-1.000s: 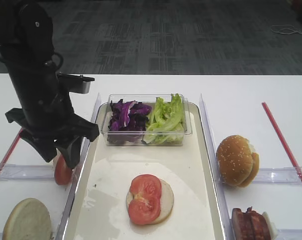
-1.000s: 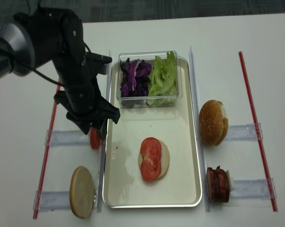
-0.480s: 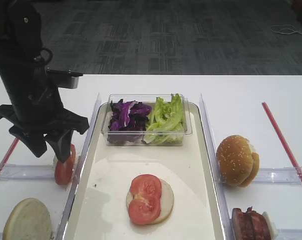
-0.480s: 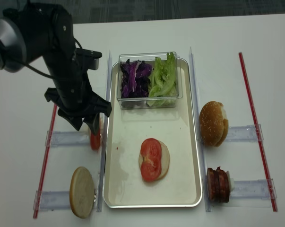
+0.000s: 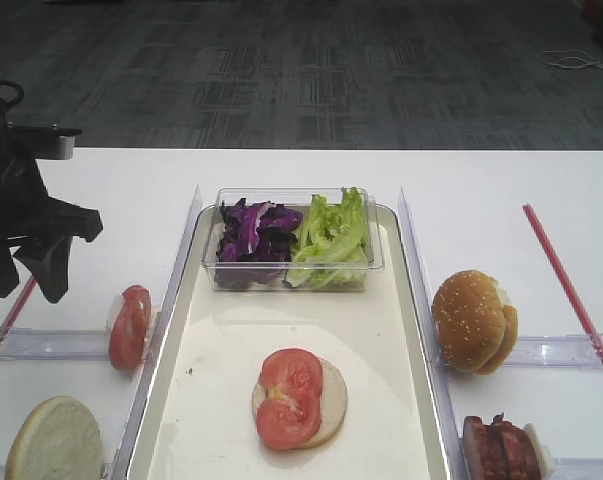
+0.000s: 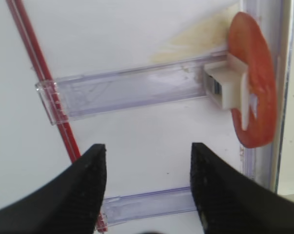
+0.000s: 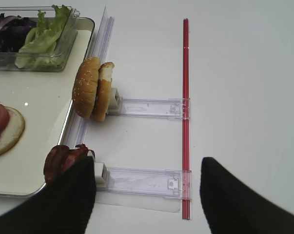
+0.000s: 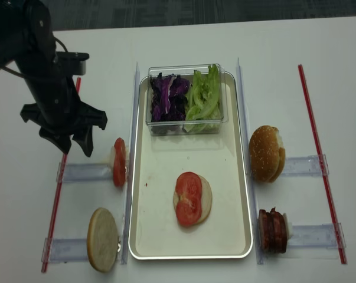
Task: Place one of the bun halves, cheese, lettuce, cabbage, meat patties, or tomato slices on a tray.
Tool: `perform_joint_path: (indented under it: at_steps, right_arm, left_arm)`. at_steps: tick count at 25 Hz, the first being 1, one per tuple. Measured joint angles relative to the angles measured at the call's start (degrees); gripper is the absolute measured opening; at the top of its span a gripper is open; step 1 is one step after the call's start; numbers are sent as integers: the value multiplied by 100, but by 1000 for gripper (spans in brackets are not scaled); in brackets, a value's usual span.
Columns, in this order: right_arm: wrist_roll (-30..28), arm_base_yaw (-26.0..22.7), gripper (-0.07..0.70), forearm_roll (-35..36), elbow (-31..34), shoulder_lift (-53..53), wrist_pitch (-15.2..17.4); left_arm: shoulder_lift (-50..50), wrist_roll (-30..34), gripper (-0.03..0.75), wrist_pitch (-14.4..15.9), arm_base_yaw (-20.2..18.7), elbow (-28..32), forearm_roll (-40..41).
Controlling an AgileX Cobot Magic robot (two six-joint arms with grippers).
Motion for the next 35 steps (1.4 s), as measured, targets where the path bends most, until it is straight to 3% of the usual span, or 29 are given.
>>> perform_joint_path:
  at_steps: [11, 18, 35]
  right_arm:
    - [0, 0, 469, 0, 0, 0, 0]
    - [0, 0, 469, 0, 0, 0, 0]
    - [0, 0, 469, 0, 0, 0, 0]
  left_arm:
    - [0, 72, 399, 0, 779, 0, 154]
    - [-344, 82, 399, 13, 831, 11, 144]
    - [-2489, 172, 399, 151, 831, 110, -5]
